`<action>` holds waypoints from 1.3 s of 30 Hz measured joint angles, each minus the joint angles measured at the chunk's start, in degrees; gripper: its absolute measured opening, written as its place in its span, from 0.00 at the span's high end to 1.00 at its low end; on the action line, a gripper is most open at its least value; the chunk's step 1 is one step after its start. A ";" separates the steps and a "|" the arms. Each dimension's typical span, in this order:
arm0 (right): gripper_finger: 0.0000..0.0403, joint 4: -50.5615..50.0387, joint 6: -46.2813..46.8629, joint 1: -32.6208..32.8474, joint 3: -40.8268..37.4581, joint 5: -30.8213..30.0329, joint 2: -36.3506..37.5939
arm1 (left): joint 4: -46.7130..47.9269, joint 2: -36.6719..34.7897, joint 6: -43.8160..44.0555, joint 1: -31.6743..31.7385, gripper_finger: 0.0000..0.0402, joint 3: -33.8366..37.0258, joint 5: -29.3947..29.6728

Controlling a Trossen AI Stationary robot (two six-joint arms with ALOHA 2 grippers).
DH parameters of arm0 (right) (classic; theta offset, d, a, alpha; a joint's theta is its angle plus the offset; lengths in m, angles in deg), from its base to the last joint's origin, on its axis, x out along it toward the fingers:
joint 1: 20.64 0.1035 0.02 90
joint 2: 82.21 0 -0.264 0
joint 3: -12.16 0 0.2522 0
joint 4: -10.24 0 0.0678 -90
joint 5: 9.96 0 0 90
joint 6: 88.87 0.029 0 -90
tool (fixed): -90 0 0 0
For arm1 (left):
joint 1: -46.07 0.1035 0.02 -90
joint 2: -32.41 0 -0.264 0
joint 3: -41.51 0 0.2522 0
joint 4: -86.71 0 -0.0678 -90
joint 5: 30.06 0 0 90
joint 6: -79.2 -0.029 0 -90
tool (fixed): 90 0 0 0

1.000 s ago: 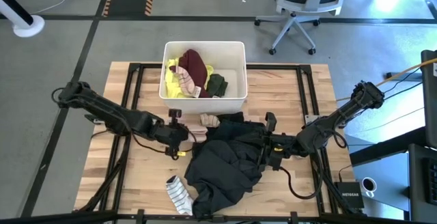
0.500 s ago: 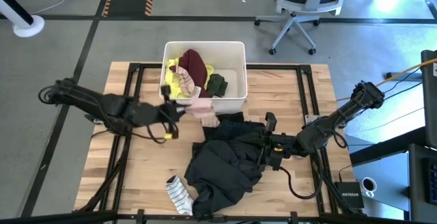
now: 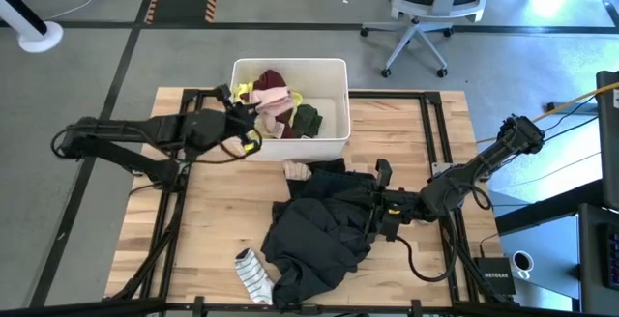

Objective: Sort clothes
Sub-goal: Put the pink panty into the white laundry organizer, then put the blue sock into the white laundry organizer

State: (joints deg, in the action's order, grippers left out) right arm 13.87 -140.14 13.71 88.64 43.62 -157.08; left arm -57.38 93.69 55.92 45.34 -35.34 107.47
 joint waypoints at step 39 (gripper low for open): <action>0.92 -0.04 0.00 0.00 0.00 0.00 0.00 | 24.28 5.47 30.10 8.82 0.48 -10.81 -16.69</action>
State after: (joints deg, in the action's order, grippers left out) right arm 13.82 -140.14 13.71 88.64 43.62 -157.08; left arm -33.11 99.16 86.03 54.16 -46.15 90.78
